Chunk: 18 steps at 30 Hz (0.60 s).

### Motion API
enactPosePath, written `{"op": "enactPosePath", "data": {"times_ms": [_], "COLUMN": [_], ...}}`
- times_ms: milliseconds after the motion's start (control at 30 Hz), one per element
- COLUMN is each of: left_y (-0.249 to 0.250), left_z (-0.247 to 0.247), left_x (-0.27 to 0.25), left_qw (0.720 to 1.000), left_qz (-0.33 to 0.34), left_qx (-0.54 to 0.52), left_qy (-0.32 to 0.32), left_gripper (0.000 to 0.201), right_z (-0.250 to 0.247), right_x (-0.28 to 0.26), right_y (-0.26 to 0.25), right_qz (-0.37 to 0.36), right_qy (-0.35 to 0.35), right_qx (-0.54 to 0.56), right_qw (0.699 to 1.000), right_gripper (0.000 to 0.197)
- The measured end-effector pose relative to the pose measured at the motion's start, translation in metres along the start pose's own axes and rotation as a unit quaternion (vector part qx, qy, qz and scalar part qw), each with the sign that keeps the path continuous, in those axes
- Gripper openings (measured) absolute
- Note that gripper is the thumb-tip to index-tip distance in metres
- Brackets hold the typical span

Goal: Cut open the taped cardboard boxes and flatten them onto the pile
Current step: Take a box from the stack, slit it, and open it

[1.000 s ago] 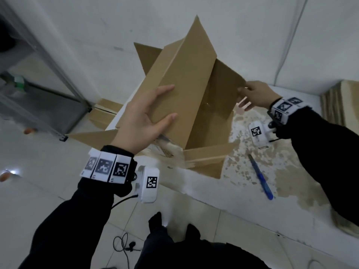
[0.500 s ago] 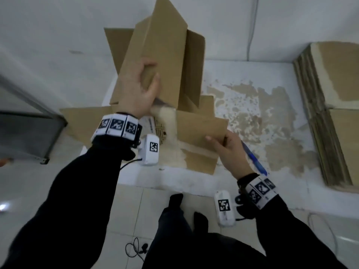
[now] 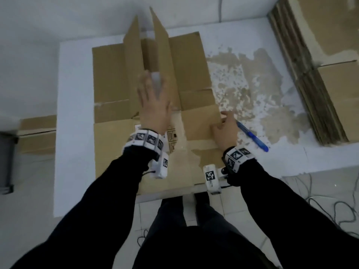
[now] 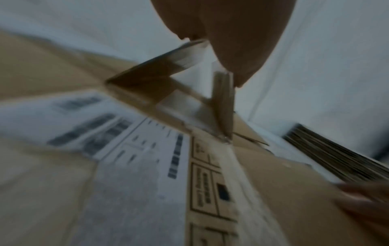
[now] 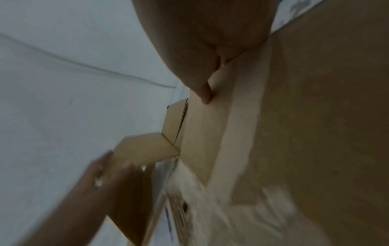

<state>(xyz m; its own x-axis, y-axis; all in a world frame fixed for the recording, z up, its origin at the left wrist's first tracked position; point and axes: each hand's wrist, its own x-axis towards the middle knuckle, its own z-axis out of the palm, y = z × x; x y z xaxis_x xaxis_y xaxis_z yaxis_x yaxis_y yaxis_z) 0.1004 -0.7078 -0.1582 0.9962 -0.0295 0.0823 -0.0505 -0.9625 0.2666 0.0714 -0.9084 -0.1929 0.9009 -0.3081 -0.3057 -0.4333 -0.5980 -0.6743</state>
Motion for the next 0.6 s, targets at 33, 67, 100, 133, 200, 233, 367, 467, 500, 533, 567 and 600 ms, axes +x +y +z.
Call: {"op": "enactPosePath", "data": {"times_ms": [33, 67, 100, 133, 200, 233, 367, 467, 500, 533, 567, 600], "left_y": [0.007, 0.011, 0.013, 0.007, -0.024, -0.047, -0.127, -0.129, -0.123, -0.117, -0.111, -0.107], "left_z": [-0.001, 0.004, 0.009, 0.016, 0.024, 0.025, 0.018, 0.008, 0.004, 0.0, -0.006, -0.009], "left_x": [-0.006, -0.014, -0.024, -0.032, -0.046, -0.051, -0.069, -0.08, -0.078, -0.073, -0.062, -0.045], "left_qw": [0.998, 0.994, 0.992, 0.991, 0.981, 0.975, 0.958, 0.959, 0.96, 0.962, 0.968, 0.975], "left_qz": [0.052, 0.099, 0.122, 0.114, 0.043, 0.005, 0.019, -0.026, -0.051, -0.071, -0.084, -0.089], "left_qx": [0.015, 0.015, 0.005, -0.009, -0.021, -0.015, 0.022, 0.015, 0.011, 0.003, -0.013, -0.033], "left_qy": [0.032, 0.034, -0.006, -0.067, -0.187, -0.224, -0.284, -0.282, -0.277, -0.264, -0.238, -0.201], "left_gripper": [0.072, 0.081, 0.087, 0.087, 0.079, 0.076, 0.075, 0.081, 0.081, 0.077, 0.068, 0.057], "right_z": [0.007, 0.016, 0.028, 0.042, 0.067, 0.072, 0.054, 0.04, 0.038, 0.036, 0.034, 0.035], "right_x": [-0.004, -0.01, -0.017, -0.024, -0.036, -0.038, -0.027, -0.025, -0.024, -0.021, -0.014, -0.005], "right_y": [-0.005, -0.012, -0.019, -0.025, -0.027, -0.022, 0.005, 0.005, -0.001, -0.011, -0.024, -0.039], "right_qz": [-0.023, -0.049, -0.081, -0.123, -0.203, -0.22, -0.14, -0.113, -0.101, -0.091, -0.094, -0.11], "right_qy": [0.026, 0.027, -0.004, -0.05, -0.127, -0.143, -0.107, -0.101, -0.095, -0.075, -0.047, -0.02], "right_qx": [-0.058, -0.121, -0.174, -0.21, -0.252, -0.268, -0.283, -0.299, -0.295, -0.278, -0.253, -0.226], "right_qw": [0.998, 0.991, 0.981, 0.969, 0.938, 0.927, 0.943, 0.942, 0.946, 0.953, 0.962, 0.968], "right_gripper": [0.054, 0.062, 0.067, 0.066, 0.061, 0.06, 0.069, 0.071, 0.069, 0.065, 0.06, 0.056]}}
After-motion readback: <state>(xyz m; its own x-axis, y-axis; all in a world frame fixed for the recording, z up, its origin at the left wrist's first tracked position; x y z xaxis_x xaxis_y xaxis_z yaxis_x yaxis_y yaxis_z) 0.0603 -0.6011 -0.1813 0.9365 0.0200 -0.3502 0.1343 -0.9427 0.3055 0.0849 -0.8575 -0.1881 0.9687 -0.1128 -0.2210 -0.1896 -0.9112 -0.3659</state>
